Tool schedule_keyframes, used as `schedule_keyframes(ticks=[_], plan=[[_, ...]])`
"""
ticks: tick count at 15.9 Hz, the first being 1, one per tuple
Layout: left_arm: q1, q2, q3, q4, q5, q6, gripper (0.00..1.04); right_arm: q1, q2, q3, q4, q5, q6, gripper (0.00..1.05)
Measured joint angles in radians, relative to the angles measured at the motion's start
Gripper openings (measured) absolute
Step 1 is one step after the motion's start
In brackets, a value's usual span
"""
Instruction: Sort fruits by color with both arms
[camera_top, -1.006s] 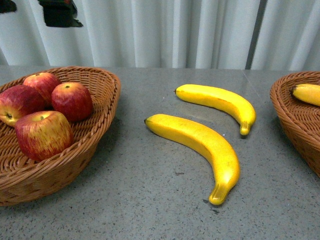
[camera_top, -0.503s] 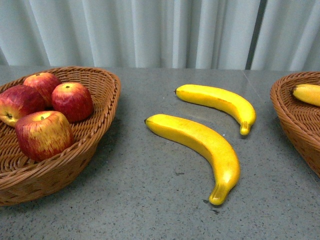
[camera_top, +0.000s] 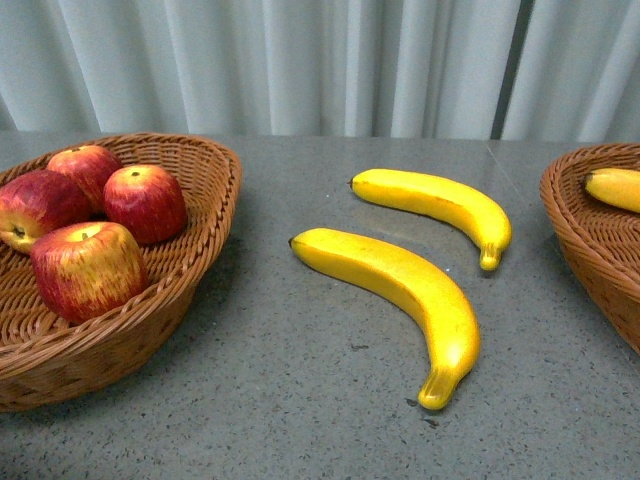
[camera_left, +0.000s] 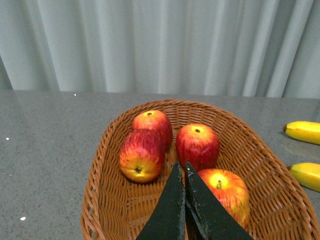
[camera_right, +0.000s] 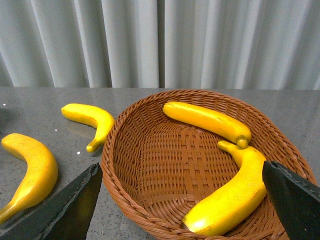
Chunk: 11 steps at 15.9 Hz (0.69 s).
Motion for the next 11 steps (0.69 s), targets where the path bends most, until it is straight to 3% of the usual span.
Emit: schedule_keyframes(ticks=[11], plan=[[0.0,-0.296,-0.124,-0.165,0.0,0.0,0.02,0.0,0.0,0.0,0.0,0.0,0.0,0.98]])
